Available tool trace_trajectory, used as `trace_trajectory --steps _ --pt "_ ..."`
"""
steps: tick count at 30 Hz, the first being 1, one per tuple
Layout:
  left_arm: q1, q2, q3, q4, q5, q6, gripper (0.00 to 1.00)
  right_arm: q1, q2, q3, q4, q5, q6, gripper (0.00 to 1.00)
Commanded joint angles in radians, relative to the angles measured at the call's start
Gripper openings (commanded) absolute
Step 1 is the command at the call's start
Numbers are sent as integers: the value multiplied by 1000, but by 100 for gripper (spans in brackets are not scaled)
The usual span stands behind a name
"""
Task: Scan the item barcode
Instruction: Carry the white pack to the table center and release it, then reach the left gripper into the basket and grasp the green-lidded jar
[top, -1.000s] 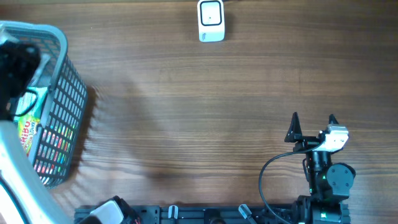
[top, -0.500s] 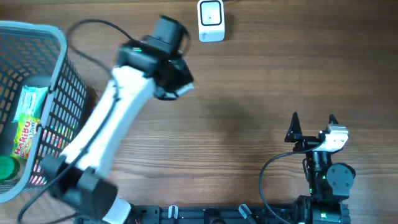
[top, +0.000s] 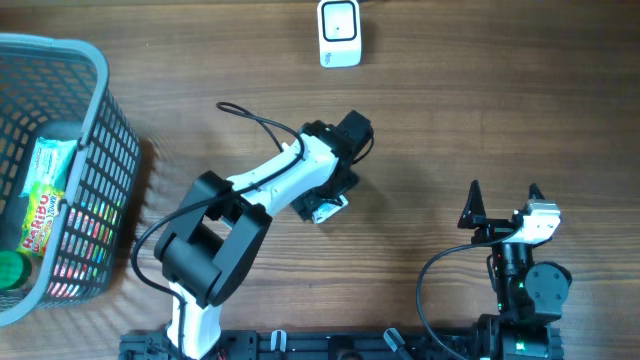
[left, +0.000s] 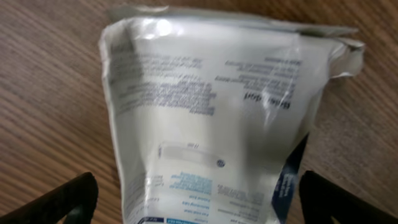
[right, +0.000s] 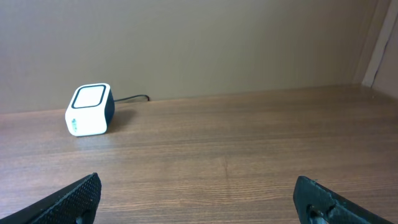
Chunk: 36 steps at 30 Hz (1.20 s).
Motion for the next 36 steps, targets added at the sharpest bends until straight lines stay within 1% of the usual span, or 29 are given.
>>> trace_trajectory --steps 1,3,4,6,7,8,10,13,18,20,22,25,28,29,30,33,36 --pt "-3 -42 -1 -26 -44 22 100 3 -3 -1 3 -7 -12 100" --pt "-2 -125 41 -93 -117 29 100 3 -3 -1 3 -7 -12 100" --pt "-2 -177 68 -118 -150 54 100 3 -3 -1 3 -7 -12 100" --pt "-2 -300 130 -126 -237 127 100 3 -3 -1 3 -7 -12 100" --pt "-2 -336 145 -124 -272 139 100 3 -3 -1 3 -7 -12 100" --pt "5 -438 177 -116 -382 192 100 3 -3 -1 3 -7 -12 100" --pt "31 -526 184 -99 -449 257 100 3 -3 -1 3 -7 -12 100" --pt "126 -658 184 -74 -478 329 100 3 -3 -1 3 -7 -12 99" --pt "348 -869 184 -74 -468 458 100 3 -3 -1 3 -7 -12 100" --pt "427 -926 184 -74 -468 471 100 3 -3 -1 3 -7 -12 100" --pt "571 -991 184 -93 -468 471 100 3 -3 -1 3 -7 -12 100" --pt "796 -1012 184 -169 -457 460 100 3 -3 -1 3 -7 -12 100" --pt "1106 -956 184 -224 -273 458 100 3 -3 -1 3 -7 -13 100" --pt "1174 -933 184 -241 -236 434 100 3 -3 -1 3 -7 -12 100" --pt "1252 -900 184 -270 -213 383 100 3 -3 -1 3 -7 -12 100" --pt "1463 -782 184 -387 -189 168 100 3 -3 -1 3 -7 -12 100" --pt "1562 -668 184 -377 -185 152 100 3 -3 -1 3 -7 -12 100"
